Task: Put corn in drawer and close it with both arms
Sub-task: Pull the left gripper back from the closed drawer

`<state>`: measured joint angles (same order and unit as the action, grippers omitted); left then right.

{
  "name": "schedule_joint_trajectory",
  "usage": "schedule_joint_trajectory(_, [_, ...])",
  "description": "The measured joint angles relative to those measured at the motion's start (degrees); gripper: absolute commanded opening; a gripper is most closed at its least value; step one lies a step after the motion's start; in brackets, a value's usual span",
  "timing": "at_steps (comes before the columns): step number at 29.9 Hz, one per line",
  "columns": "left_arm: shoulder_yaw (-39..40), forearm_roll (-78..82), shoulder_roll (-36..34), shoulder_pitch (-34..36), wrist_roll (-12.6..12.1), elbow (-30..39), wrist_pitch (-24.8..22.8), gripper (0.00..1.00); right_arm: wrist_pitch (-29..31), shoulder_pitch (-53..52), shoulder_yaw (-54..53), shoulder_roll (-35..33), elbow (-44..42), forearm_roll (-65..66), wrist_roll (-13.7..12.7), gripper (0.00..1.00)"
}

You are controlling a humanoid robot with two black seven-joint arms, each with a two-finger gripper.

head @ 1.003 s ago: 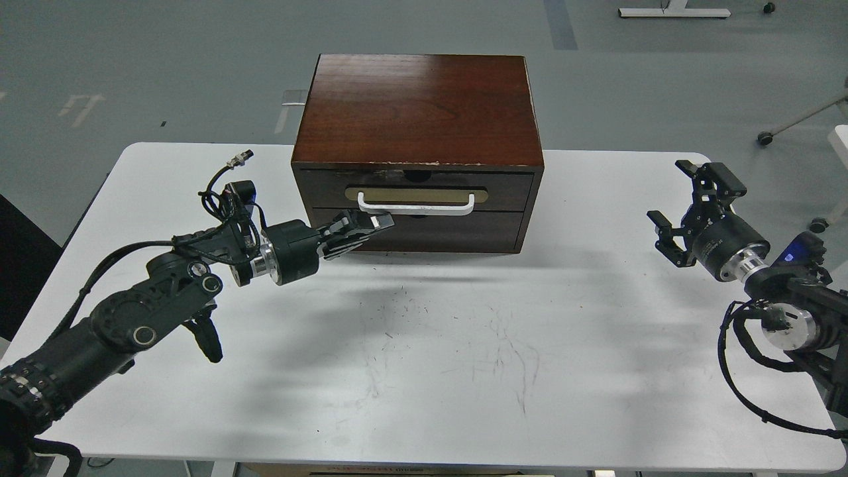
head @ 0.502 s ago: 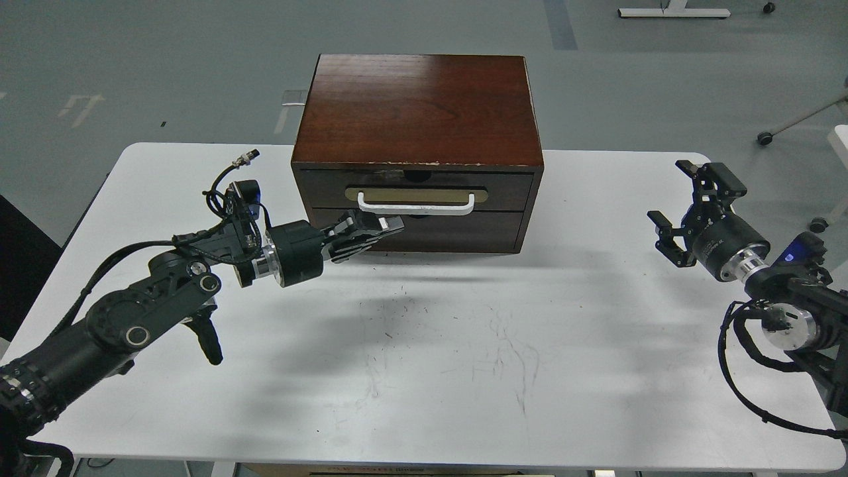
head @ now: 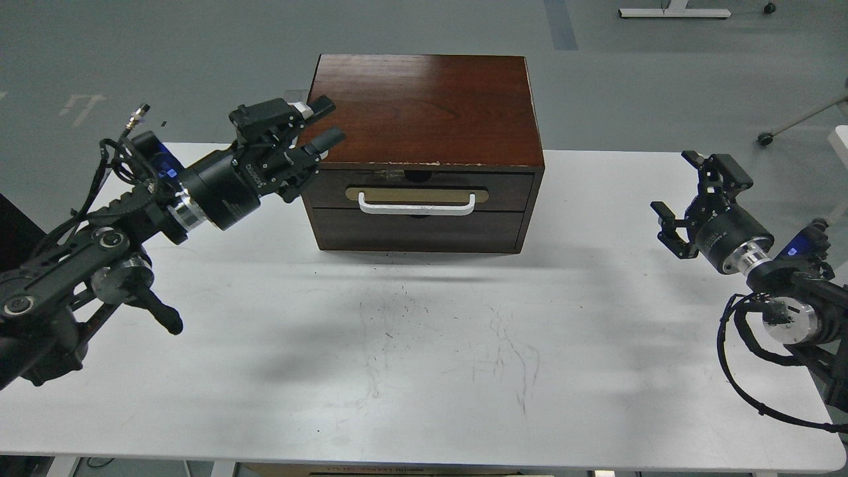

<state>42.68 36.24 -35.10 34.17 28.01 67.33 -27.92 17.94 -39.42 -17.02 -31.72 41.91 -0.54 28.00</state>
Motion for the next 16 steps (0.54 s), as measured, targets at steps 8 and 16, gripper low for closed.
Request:
schedule_joint_trajectory(8, [0.41,-6.56,-1.61,-7.34,0.00,-4.69,4.45,1.00,-0.06,-0.08,-0.68,2.71,0.01,0.00,0.00,1.00])
schedule_joint_trajectory(16, [0.40,-13.02,-0.97,-11.74,-1.25,-9.00,0.37,1.00,-0.04,-0.08,-1.95,3.75,0.10,-0.15,0.00,1.00])
